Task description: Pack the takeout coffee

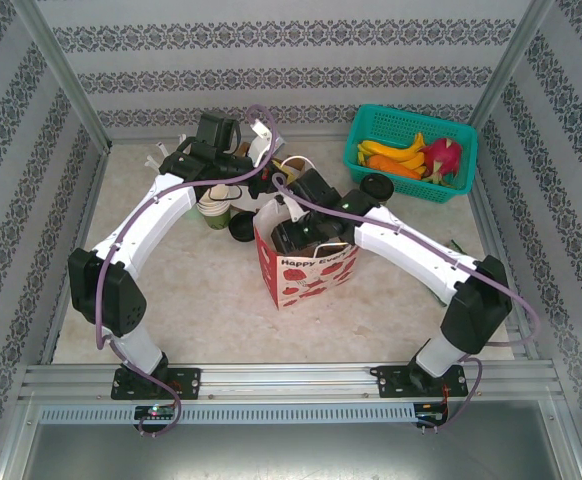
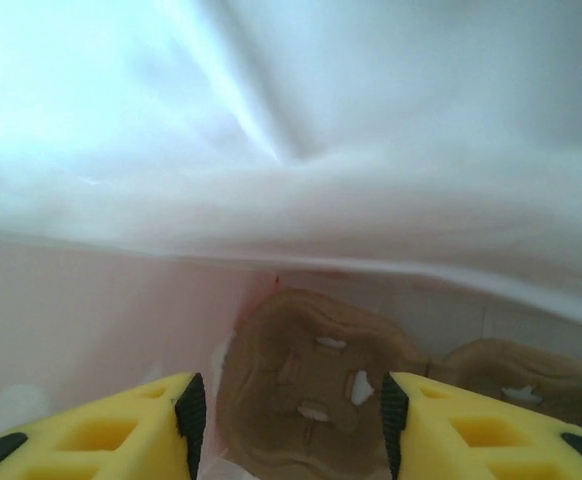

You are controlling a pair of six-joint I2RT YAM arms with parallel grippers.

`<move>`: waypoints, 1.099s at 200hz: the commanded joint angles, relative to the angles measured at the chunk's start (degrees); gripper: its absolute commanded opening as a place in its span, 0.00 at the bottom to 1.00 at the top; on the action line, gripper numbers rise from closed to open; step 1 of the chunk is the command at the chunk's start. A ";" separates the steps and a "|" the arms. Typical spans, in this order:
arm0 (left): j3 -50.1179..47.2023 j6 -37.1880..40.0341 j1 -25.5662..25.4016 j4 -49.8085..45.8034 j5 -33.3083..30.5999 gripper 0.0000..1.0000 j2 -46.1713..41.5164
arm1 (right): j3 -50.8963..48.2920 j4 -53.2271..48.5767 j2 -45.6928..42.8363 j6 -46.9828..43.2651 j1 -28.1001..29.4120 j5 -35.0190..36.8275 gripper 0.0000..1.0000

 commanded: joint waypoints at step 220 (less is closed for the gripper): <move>2.36 3.19 0.44 -3.11 3.23 0.00 0.79 | 1.48 6.90 -17.74 -35.91 -13.66 -19.23 0.96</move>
